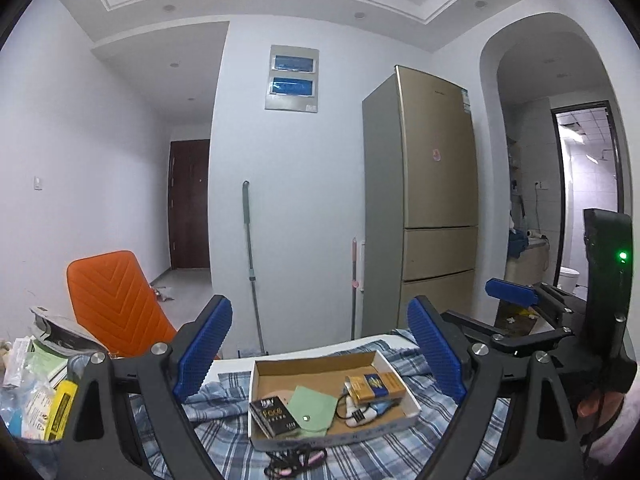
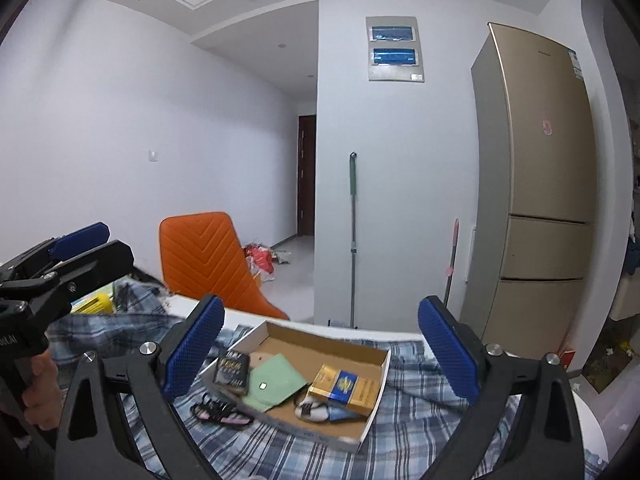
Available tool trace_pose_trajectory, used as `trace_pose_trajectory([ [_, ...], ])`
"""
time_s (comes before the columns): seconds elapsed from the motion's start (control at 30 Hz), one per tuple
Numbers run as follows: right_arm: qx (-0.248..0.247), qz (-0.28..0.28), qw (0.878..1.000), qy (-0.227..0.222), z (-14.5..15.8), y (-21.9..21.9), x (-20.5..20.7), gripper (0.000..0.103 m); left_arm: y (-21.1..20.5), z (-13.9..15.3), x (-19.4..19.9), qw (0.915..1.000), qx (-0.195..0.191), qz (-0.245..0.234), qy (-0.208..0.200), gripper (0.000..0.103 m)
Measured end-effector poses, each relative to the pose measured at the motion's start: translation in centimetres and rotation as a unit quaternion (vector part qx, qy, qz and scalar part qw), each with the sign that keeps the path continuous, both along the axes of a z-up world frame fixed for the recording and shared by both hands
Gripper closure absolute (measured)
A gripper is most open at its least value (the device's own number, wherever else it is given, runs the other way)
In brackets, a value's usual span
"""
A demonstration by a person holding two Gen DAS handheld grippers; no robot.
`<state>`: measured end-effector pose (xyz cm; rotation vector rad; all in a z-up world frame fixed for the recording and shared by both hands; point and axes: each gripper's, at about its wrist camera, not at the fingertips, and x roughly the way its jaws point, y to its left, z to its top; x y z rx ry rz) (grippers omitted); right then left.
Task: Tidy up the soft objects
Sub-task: 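Move the right gripper down to the coiled white cable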
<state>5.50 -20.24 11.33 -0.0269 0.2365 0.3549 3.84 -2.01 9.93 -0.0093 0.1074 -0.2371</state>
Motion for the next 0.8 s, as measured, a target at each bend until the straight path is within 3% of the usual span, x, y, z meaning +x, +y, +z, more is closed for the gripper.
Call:
trace_pose_trajectory([
  [0.1, -0.009, 0.002, 1.000, 0.011, -0.7, 0.0, -0.9, 0.006, 0.4, -1.1, -1.1, 1.0000, 0.000, 0.000, 0.008, 0.011],
  [0.17, -0.014, -0.003, 1.000, 0.015, -1.2, -0.3, -1.5, 0.006, 0.6, -1.9, -1.6, 0.9999, -0.003, 0.000, 0.015, 0.000],
  [0.43, -0.046, -0.013, 0.996, 0.072, -4.7, -0.3, -1.6, 0.006, 1.8, -5.7, -1.7, 0.9989, -0.002, 0.008, 0.046, 0.000],
  [0.57, -0.056, -0.022, 0.989, 0.133, -7.1, 0.2, -1.0, 0.006, 2.3, -7.5, -1.6, 0.9982, -0.013, 0.016, 0.056, 0.000],
  [0.67, -0.079, -0.023, 0.978, 0.192, -8.7, 1.3, -0.6, 0.007, 2.6, -8.5, -1.3, 0.9975, -0.019, 0.020, 0.064, 0.000],
  [0.8, -0.097, 0.021, 0.951, 0.293, -11.5, 3.3, -0.2, 0.016, 2.8, -8.9, -1.0, 0.9967, -0.020, 0.022, 0.075, 0.000],
])
